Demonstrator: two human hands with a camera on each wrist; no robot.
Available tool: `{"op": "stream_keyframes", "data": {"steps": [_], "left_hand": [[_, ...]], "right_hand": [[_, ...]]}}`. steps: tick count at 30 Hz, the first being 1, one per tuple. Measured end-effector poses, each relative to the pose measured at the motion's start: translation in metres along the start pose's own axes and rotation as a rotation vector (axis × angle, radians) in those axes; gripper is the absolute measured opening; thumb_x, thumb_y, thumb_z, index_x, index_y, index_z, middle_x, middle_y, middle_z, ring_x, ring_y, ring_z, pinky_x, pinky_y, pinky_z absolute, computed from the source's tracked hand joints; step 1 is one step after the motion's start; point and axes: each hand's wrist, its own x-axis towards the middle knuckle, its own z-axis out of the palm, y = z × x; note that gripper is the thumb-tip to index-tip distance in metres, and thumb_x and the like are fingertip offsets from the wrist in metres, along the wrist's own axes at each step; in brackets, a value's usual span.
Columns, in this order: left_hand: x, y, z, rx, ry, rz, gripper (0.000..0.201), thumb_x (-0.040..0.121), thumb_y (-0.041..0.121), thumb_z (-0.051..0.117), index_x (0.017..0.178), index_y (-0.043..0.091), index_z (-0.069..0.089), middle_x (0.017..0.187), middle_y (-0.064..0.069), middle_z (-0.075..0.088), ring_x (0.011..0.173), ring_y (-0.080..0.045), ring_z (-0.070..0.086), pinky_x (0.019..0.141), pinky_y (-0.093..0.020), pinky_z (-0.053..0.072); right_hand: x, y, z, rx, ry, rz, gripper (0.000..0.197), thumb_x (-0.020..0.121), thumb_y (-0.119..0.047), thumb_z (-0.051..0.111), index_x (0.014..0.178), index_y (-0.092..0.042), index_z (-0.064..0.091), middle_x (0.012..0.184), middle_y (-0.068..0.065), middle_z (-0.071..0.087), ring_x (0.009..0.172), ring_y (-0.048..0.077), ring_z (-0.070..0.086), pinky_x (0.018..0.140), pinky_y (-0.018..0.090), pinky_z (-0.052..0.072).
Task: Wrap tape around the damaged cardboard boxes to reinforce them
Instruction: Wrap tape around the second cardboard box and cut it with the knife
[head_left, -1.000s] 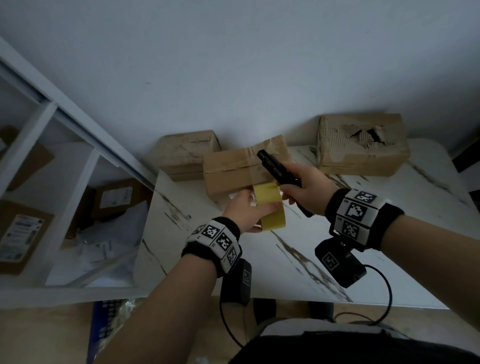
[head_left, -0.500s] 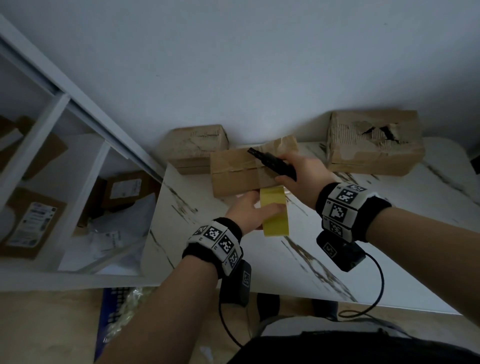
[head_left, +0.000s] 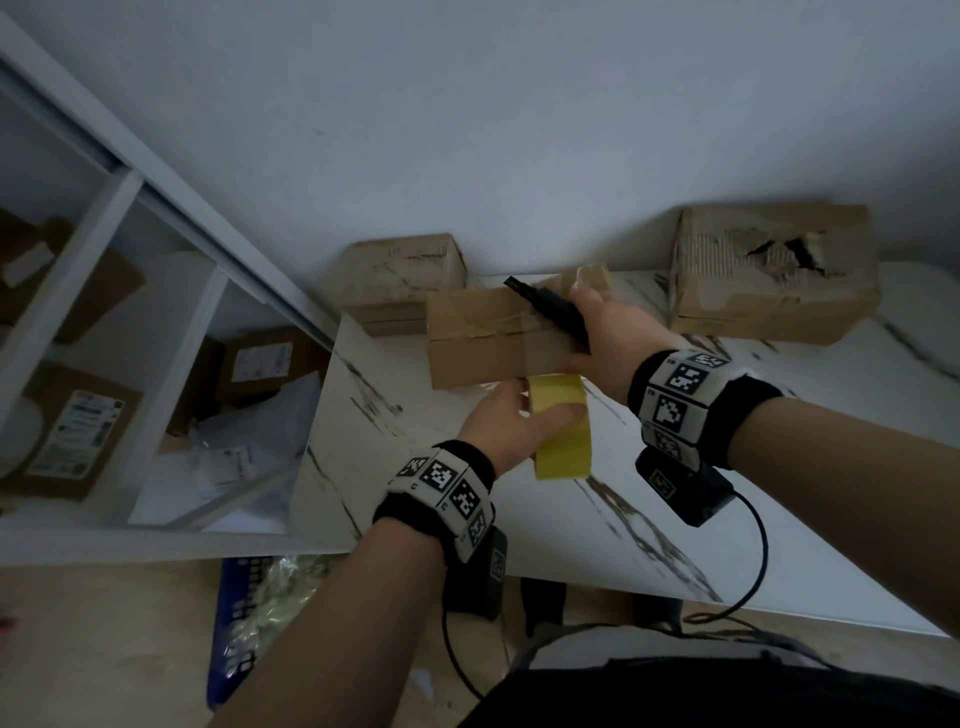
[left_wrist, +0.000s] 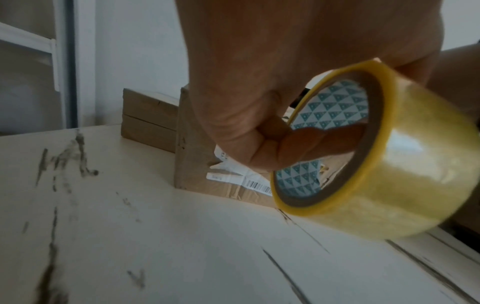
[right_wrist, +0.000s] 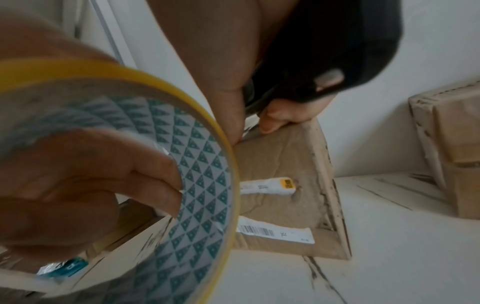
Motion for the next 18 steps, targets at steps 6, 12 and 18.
{"op": "stream_keyframes", "data": {"steps": [6, 12, 18], "left_hand": [[0.0, 0.006, -0.002, 0.028, -0.03, -0.009, 0.02, 0.086, 0.049, 0.06, 0.093, 0.03, 0.057, 0.087, 0.004, 0.061, 0.062, -0.008, 0.052, 0.057, -0.025, 0.04], [-0.008, -0.005, 0.004, 0.044, -0.178, -0.192, 0.05, 0.087, 0.058, 0.052, 0.125, 0.028, 0.041, 0.091, 0.0, 0.052, 0.068, -0.016, 0.047, 0.06, -0.025, 0.039], [-0.003, 0.0, -0.002, -0.11, -0.108, -0.218, 0.043, 0.083, 0.038, 0.068, 0.119, 0.031, 0.045, 0.126, -0.001, 0.049, 0.105, -0.024, 0.052, 0.082, -0.036, 0.046]], "right_hand": [[0.002, 0.002, 0.0, 0.008, 0.005, -0.002, 0.045, 0.084, -0.015, 0.064, 0.122, -0.012, 0.042, 0.114, 0.012, 0.053, 0.097, 0.031, 0.057, 0.077, 0.039, 0.05], [0.0, 0.003, 0.002, -0.009, -0.003, -0.005, 0.052, 0.083, -0.015, 0.065, 0.128, -0.013, 0.039, 0.118, 0.011, 0.052, 0.102, 0.031, 0.056, 0.079, 0.039, 0.05], [0.002, 0.006, 0.004, 0.014, 0.043, -0.057, 0.047, 0.084, -0.018, 0.062, 0.126, -0.01, 0.041, 0.118, 0.013, 0.051, 0.1, 0.032, 0.055, 0.072, 0.032, 0.041]]}}
